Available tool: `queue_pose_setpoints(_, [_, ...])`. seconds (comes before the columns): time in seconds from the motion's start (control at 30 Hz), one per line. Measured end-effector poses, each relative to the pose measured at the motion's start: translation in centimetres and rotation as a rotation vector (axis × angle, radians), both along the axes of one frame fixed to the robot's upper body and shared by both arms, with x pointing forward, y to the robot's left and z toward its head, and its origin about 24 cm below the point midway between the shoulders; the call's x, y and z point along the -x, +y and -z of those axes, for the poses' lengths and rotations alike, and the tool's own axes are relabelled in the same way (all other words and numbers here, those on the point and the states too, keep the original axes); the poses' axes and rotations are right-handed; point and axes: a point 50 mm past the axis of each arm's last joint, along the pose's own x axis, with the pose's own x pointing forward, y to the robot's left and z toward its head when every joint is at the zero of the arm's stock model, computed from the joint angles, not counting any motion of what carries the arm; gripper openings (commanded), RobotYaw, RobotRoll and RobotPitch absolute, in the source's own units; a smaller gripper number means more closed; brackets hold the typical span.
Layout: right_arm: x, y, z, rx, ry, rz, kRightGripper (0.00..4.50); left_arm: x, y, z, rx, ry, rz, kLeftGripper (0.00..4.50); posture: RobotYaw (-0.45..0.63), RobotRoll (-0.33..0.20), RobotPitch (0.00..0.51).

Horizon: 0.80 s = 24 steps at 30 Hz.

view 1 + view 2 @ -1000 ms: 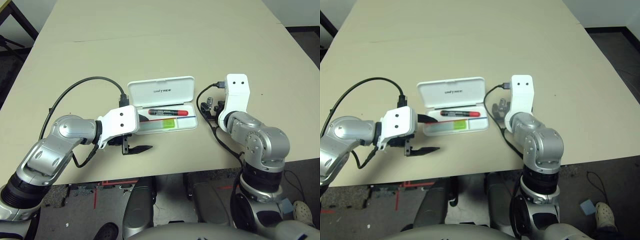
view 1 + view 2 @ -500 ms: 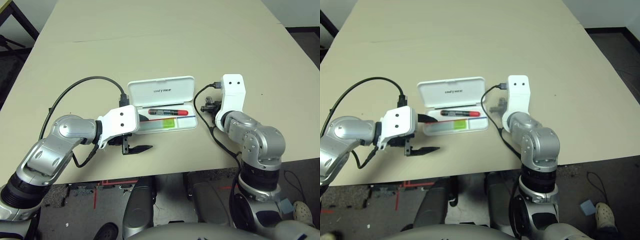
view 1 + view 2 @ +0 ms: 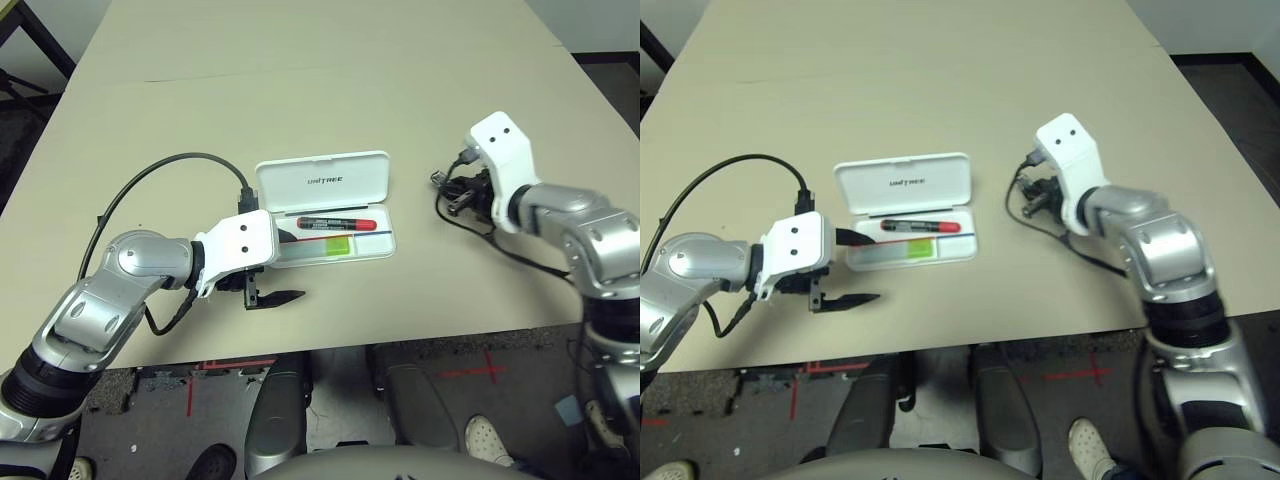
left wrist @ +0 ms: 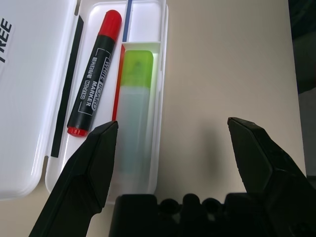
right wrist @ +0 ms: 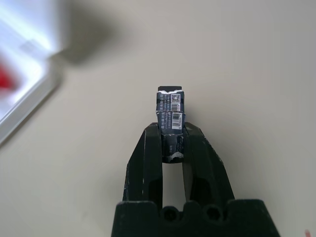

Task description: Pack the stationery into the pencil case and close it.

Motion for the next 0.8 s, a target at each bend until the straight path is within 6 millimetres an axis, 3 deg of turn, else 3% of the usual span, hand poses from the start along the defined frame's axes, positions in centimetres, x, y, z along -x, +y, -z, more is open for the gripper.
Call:
queue_pose_setpoints(0.27, [0.1,1.6,-0.9,0.042,0.045,-0.462,0.29,-0.2,0.0,-0.2,0.002,-0.013,-0.010,4.50,0.05,0.000,0.226])
queue_pose_setpoints(0.43, [-0.2,3.6,-0.8,0.038,0.058,-0.616,0.29,-0.2,0.0,-0.2,0.003,-0.014,-0.022,4.50,0.07,0.000,0.223])
queue_pose_setpoints(0.57, [-0.3,5.5,0.4,0.050,0.091,-0.712,0.29,-0.1,0.1,0.0,0.003,-0.011,-0.037,4.50,0.08,0.000,0.218])
queue_pose_setpoints(0.8, [-0.6,6.8,1.4,0.086,0.107,-0.769,0.29,0.1,0.1,-0.1,0.002,-0.011,-0.053,4.50,0.10,0.000,0.216])
